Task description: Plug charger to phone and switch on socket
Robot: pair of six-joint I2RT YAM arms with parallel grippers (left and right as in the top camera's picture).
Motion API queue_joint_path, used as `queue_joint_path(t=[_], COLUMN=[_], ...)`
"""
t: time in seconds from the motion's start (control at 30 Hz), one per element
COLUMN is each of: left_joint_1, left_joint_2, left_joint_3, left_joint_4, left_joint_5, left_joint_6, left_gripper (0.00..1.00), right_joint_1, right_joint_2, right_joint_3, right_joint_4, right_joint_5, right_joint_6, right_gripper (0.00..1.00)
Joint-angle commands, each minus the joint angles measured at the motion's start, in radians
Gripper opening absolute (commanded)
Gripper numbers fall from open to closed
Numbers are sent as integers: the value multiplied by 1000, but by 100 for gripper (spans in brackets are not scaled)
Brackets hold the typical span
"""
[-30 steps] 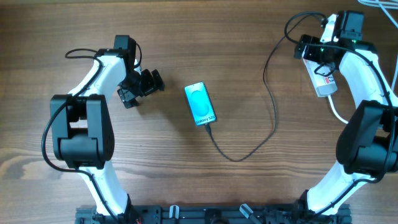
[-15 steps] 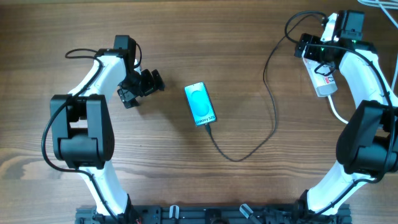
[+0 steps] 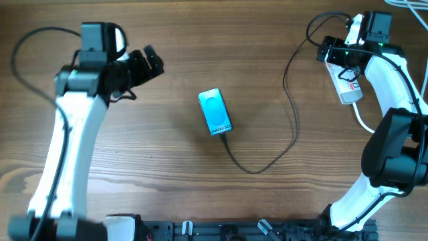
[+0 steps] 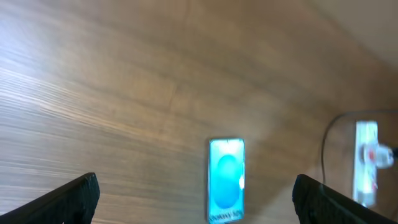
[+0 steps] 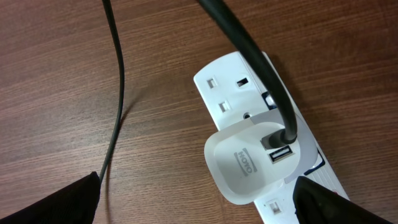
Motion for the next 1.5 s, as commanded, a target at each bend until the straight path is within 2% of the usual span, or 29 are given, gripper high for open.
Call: queue_joint_path(t=[0.0,0.17,0.27,0.37,0.43,0.53,0.6,0.67,0.77,0.87,1.13,1.47], left_joint_1=[4,4,4,4,4,4,4,3,-1,0,0,0], left_joint_2=[-58,-68,-68,-68,-68,-68,-68,-68,-68,-68,-128,-376], left_joint_3=[3,-20,-133,-314,-433,-614,-687,-737,-802,-882,-1087,-1309], left_joint_4=[-10,-123,-36,220,447,866,1055,1155,1185,1189,1192,1239], left_joint_5=[-146,-145,-144,-88,-26,90,158,222,264,264,264,264], left_joint_6=[-2,8,5,5,6,6,60,154,270,288,288,291], left_gripper=[100,100,100,100,100,100,100,100,100,100,100,100], right_joint_1=[1,1,1,1,1,1,1,1,1,1,1,1], right_joint_2=[-2,-2,-2,-2,-2,-2,-2,-2,-2,-2,-2,-2], right_joint_3=[1,1,1,1,1,1,1,1,1,1,1,1], right_joint_4=[3,3,3,3,3,3,3,3,3,3,3,3], right_joint_5=[10,10,10,10,10,10,10,10,10,10,10,10], right_joint_6=[-12,-13,-13,-12,-12,-13,-13,-13,-13,-13,-13,-12], right_gripper=[100,100,100,100,100,100,100,100,100,100,100,100])
